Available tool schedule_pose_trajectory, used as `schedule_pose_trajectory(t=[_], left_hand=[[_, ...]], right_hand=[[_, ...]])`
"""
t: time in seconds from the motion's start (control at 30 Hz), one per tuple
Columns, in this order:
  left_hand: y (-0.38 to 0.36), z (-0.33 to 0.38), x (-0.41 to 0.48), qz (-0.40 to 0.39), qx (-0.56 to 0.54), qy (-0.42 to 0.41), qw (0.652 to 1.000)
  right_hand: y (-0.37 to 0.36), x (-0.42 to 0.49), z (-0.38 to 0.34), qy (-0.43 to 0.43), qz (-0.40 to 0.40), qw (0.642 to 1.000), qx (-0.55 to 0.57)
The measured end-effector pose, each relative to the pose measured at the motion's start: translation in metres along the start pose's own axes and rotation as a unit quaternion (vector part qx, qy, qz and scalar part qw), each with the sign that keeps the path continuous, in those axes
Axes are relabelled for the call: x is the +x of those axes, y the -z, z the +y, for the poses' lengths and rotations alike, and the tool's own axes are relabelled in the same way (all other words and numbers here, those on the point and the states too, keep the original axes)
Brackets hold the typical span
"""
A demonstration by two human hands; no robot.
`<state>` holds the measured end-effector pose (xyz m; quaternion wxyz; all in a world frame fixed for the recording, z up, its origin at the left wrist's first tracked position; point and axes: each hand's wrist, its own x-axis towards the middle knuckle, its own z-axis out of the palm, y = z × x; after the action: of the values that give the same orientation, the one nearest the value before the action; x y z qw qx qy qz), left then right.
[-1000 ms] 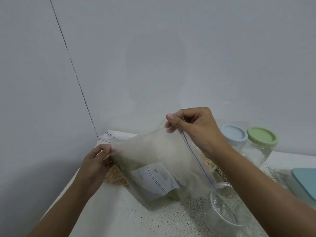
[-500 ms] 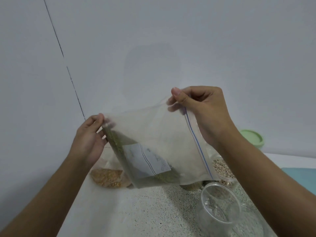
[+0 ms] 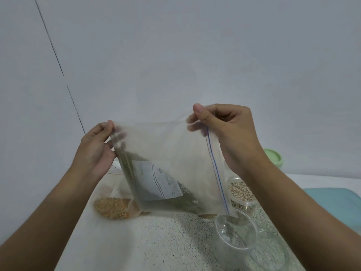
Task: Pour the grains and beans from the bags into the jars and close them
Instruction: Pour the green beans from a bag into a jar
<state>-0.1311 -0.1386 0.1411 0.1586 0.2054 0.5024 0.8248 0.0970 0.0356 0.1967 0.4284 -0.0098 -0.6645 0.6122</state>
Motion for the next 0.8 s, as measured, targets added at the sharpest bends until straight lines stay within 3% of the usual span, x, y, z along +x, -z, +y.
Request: schedule_pose_trajectory(t=[0.8], left_hand=[[-0.040,0.012,-0.044,0.022,0.032,-0.009,0.999]], right_hand=[[0.044,-0.038,-0.008,-0.025,-0.003,0.999,0.041]])
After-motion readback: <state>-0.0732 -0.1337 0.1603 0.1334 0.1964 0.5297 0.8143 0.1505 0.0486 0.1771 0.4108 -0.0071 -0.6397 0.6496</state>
